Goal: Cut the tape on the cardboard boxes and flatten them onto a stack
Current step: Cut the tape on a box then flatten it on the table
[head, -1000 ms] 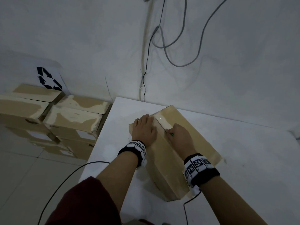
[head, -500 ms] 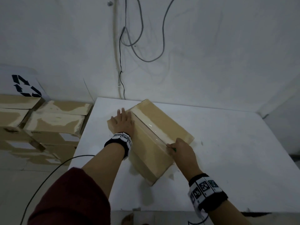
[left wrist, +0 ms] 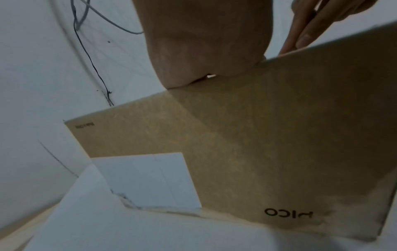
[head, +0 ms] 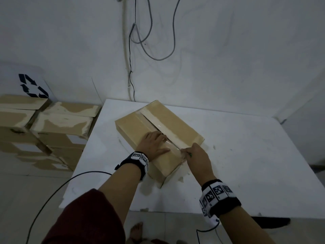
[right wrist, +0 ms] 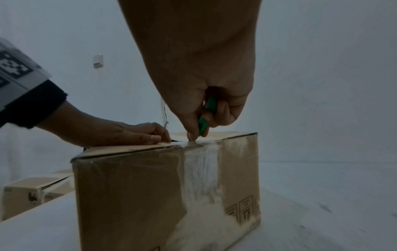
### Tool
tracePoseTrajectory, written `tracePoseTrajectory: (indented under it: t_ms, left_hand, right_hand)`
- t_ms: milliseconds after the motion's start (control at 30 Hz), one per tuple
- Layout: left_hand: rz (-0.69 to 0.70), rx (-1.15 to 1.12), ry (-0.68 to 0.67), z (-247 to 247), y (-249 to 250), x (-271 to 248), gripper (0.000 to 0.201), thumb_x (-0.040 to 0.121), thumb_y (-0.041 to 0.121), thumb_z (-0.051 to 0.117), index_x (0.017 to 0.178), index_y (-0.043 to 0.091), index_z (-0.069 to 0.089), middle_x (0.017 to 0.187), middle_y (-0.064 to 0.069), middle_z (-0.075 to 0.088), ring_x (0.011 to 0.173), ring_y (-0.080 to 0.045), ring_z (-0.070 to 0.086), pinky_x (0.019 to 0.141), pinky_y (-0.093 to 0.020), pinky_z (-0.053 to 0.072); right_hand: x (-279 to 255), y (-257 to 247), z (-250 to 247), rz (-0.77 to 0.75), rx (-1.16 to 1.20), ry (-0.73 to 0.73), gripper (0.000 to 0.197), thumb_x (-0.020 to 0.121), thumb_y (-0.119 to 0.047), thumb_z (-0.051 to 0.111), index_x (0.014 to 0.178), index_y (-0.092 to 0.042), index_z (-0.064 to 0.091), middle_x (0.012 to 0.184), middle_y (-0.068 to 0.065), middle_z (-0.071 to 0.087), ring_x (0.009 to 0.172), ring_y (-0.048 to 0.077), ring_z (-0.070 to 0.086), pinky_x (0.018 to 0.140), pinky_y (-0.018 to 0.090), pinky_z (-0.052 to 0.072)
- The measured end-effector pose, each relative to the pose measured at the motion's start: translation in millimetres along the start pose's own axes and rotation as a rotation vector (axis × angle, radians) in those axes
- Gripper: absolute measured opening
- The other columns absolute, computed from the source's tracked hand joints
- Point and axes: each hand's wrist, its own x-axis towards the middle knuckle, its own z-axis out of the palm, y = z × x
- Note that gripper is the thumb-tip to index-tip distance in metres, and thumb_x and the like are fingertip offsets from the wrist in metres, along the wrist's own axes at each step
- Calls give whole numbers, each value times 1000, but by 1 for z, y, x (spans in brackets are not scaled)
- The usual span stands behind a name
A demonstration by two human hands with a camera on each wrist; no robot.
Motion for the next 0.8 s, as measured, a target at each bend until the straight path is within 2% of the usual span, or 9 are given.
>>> tracePoseTrajectory:
  t_ms: [100,200,300,400,500,600,667,733,800]
  left_hand:
    - [-8,2,-18,-2,1,0,90,76,81,7,132,24,48,137,-2,44,127,-21,41,110,-36,23]
    - [18,24,-34,-9,6,-1,86,75,76,10,132,25,48,134,-5,45,124,-24,42,108,-38,24]
    - [51,100,-70,-15,11,-1,88,68,85,13,128,31,48,124,-3,48,116,-25,45,102,-42,30]
    - [55,187,-112,-18,13,-1,98,58,96,14,129,35,43,118,-2,47,109,-24,45,98,-44,33]
    - [48,226,-129,-22,15,1,104,52,98,12,131,37,42,121,-4,46,108,-26,44,96,-44,34]
    - [39,233,-172,-27,18,1,103,50,95,11,133,41,41,124,-6,44,111,-28,42,97,-45,34]
    - [21,225,-202,-29,21,2,97,56,96,24,134,41,40,126,-6,41,115,-28,40,99,-45,32]
    - [4,171,-228,-32,27,5,87,62,89,49,131,35,45,127,-4,37,119,-26,37,102,-44,29]
    - [-5,119,-246,-34,34,9,84,60,81,63,125,30,48,126,-2,36,120,-24,34,102,-41,26]
  right_hand:
    - [-13,6,-2,-5,1,20,27,102,-20,49,118,-12,69,95,-2,48,82,15,55,74,28,49]
    - [-20,8,-5,4,7,42,28,102,-24,49,117,-14,70,96,0,52,84,17,58,75,30,51]
    - [-14,8,-11,-6,-21,37,25,101,-22,52,110,-14,73,93,-2,49,87,20,59,74,31,49]
    - [-5,6,-13,-19,-68,6,21,99,-21,55,109,-16,74,92,-4,47,88,21,59,70,28,45]
    - [-2,8,-12,-11,-52,5,20,98,-19,57,107,-15,74,90,-5,47,90,21,60,67,24,38]
    - [-5,14,-12,-21,-32,9,21,99,-19,54,106,-19,73,95,-2,53,90,19,60,69,25,42]
    - [-7,15,-13,-37,-44,15,22,99,-19,53,106,-22,74,95,-2,54,87,18,59,68,26,44]
    - [-6,15,-15,-38,-69,20,23,99,-18,53,105,-24,75,91,-4,51,83,17,58,64,27,43]
    - [-4,14,-19,-33,-80,16,26,98,-14,51,102,-25,75,93,-4,54,86,18,59,65,28,44]
